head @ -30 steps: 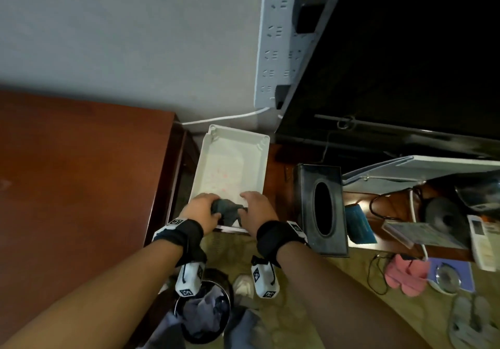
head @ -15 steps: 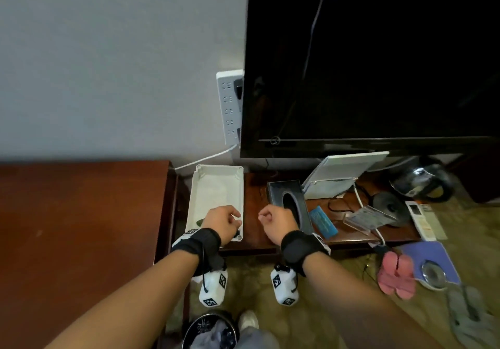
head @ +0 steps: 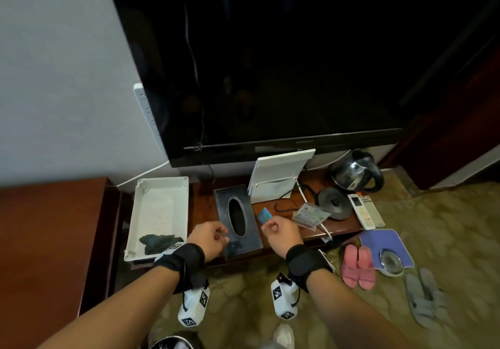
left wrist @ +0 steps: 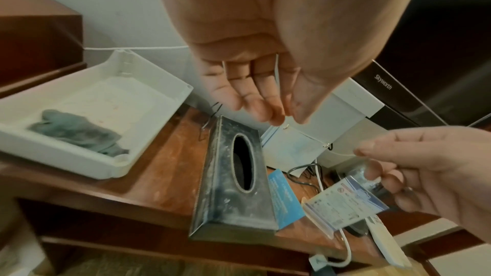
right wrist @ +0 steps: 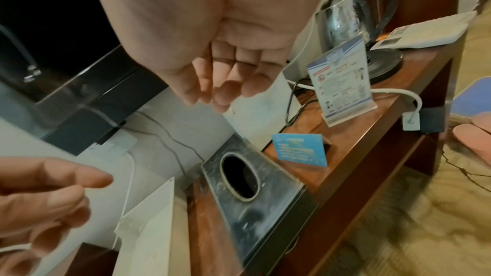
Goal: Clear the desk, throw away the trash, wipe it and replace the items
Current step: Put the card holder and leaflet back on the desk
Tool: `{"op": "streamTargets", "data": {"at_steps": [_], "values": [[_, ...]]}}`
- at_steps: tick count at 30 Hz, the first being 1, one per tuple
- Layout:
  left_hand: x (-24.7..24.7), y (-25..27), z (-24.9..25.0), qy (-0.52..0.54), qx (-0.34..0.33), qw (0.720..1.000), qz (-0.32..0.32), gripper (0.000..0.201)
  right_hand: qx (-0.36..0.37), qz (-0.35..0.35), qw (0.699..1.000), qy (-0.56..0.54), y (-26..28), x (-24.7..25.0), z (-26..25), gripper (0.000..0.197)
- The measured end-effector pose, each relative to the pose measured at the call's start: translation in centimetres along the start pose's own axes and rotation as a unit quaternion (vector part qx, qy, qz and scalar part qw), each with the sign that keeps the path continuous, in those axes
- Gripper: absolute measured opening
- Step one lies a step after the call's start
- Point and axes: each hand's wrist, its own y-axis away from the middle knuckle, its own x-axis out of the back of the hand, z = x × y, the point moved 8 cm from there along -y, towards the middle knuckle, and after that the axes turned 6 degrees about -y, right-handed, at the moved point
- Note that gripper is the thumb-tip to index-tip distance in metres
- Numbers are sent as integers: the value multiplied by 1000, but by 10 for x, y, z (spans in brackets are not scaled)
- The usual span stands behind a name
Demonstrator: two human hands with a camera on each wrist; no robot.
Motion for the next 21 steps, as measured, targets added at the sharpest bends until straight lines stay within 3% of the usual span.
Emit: {"op": "streamTargets", "data": {"at_steps": [6, 8, 11, 16, 18, 21], "values": [[-16, -62, 81, 8, 39, 998, 39, 16, -12, -2, 999, 47, -66, 89, 64, 5], [-20, -80, 104, 15, 49, 996, 67, 25, -10, 8, 996, 88, -86, 119, 84, 16], [-15, -102, 133, 39, 62, 990, 117, 55, -15, 2, 984, 175, -113, 148, 112, 39], [-1, -141, 138, 86, 154, 971, 162, 85, -32, -78, 961, 264, -143, 145, 144, 61], [-2, -158, 128, 134, 189, 960, 157, 84, -27, -96, 953, 287, -150, 138, 151, 58], [-7, -180, 118, 165, 177, 958, 151, 69, -18, -103, 943, 315, -157, 131, 158, 47]]}}
